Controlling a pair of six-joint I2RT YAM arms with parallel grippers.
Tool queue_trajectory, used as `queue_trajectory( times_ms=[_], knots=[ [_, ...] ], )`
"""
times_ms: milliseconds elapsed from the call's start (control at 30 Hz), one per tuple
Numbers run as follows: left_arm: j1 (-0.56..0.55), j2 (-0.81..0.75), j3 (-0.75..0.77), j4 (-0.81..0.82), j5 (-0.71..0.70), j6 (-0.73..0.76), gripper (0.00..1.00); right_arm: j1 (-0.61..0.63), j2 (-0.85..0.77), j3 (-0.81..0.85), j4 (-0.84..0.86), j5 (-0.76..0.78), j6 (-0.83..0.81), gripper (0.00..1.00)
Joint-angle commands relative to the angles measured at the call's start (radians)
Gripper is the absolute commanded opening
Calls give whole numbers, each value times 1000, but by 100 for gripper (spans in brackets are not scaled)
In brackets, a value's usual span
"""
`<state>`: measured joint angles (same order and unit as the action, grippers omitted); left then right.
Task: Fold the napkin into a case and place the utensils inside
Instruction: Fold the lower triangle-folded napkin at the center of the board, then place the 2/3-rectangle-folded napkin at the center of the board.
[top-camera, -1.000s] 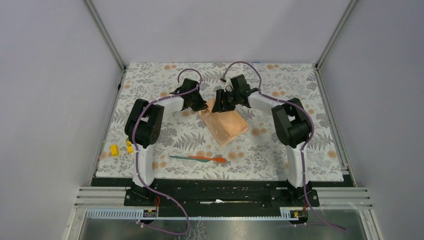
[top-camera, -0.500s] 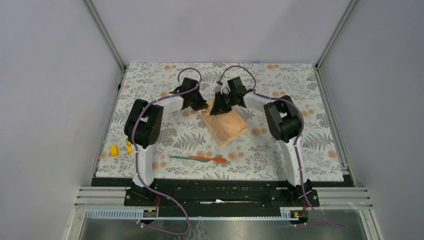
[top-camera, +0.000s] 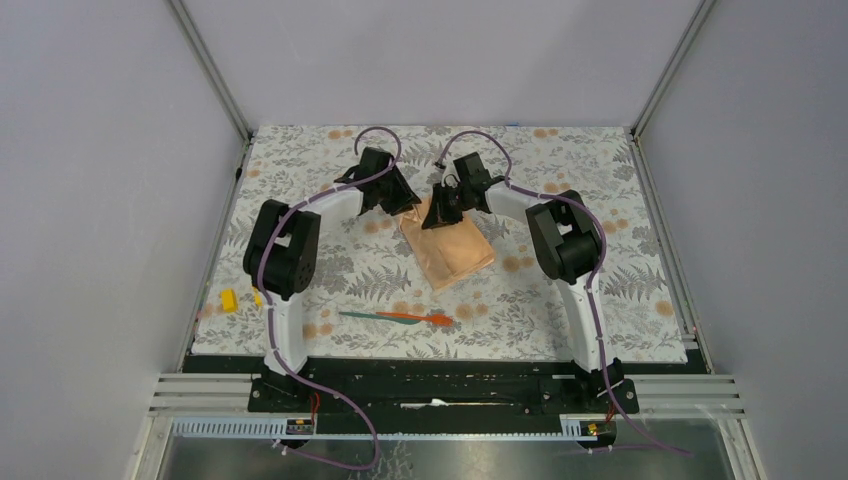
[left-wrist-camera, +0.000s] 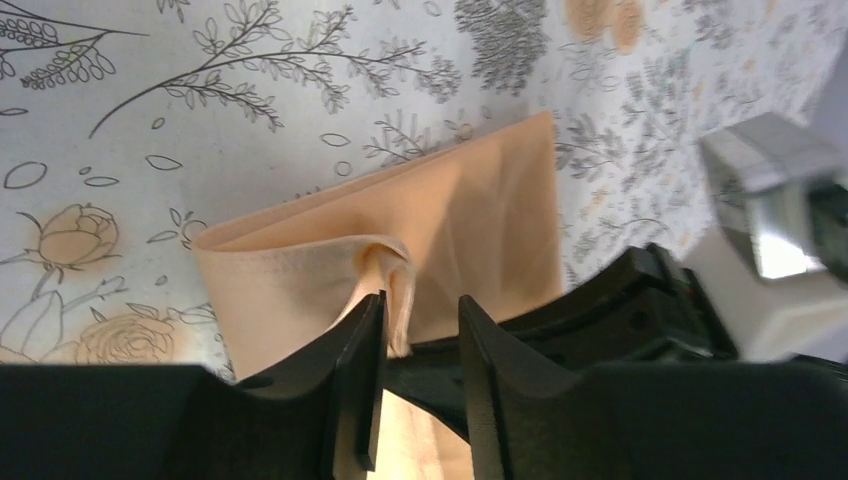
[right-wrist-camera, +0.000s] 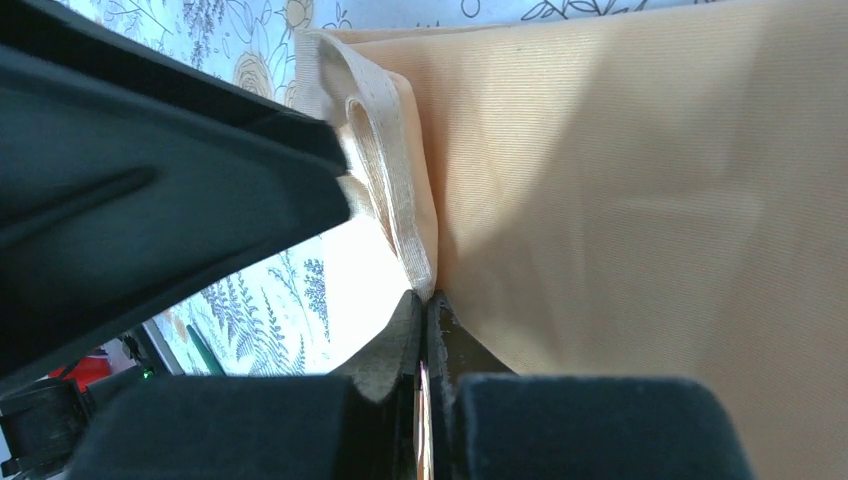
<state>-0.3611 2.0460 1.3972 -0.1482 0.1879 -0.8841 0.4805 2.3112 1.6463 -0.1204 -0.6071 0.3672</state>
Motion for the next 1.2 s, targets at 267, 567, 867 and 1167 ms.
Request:
queue_trajectory(
  times_ms=[267, 567, 867, 1167],
  knots=[
    [87, -190, -58, 83, 137, 29, 45, -10, -50, 22, -45, 61, -6, 0],
    [117, -111, -80, 144, 202, -4, 19, -22, -54, 40, -65, 79, -15, 0],
    [116, -14, -50, 209, 265, -37, 17, -33, -43, 39, -77, 98, -14, 0],
    [113, 82, -27, 318, 343, -74, 17, -47, -1, 53, -85, 95, -22, 0]
  ],
)
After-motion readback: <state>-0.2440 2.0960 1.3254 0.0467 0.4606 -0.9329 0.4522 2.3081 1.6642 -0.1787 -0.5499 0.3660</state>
